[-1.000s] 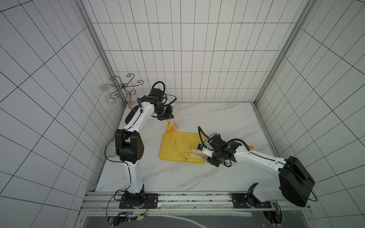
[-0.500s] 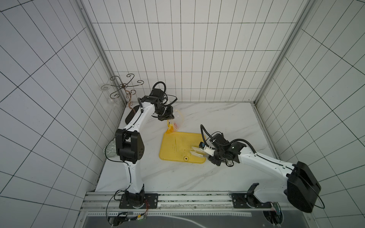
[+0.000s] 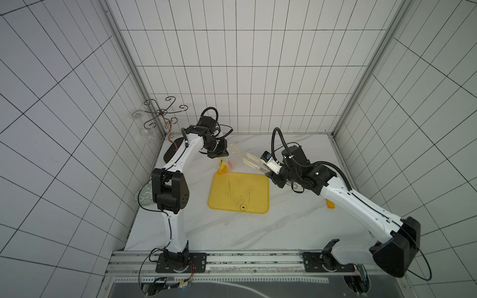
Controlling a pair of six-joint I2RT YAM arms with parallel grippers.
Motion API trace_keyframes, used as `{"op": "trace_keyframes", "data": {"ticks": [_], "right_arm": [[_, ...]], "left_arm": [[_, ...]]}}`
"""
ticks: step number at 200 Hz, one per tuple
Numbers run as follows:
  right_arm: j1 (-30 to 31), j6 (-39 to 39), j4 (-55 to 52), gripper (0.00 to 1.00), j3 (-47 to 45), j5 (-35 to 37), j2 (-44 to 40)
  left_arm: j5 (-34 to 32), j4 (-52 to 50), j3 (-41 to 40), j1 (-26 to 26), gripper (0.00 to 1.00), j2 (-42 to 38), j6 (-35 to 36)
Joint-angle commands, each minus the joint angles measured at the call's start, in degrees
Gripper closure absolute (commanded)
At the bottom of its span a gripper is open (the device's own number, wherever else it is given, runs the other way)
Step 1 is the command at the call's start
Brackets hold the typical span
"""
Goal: Put the cookies into a resealable bag to prevent moisture
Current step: Place the cookie in the ziploc bag.
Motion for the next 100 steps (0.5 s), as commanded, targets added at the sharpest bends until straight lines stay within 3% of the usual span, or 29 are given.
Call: {"op": "trace_keyframes", "data": {"ticks": [1, 73, 100], "right_arm": [[-0.6, -0.7, 3.4, 0.62, 8.4, -2.7, 3.5], [-0.8, -2.3, 7.5, 0.62, 14.7, -4.6, 15.2], [-0.8, -1.9, 7.8, 0.56, 13.7, -4.9, 15.8]], "left_arm": [[0.1, -0.2, 1.4, -0.4, 1.00, 0.6, 0.7], [1.9, 0.3, -1.0, -0.5, 1.00, -2.5, 0.0], [2.4, 0.6, -1.2, -0.5, 1.00, -2.8, -0.2]]}}
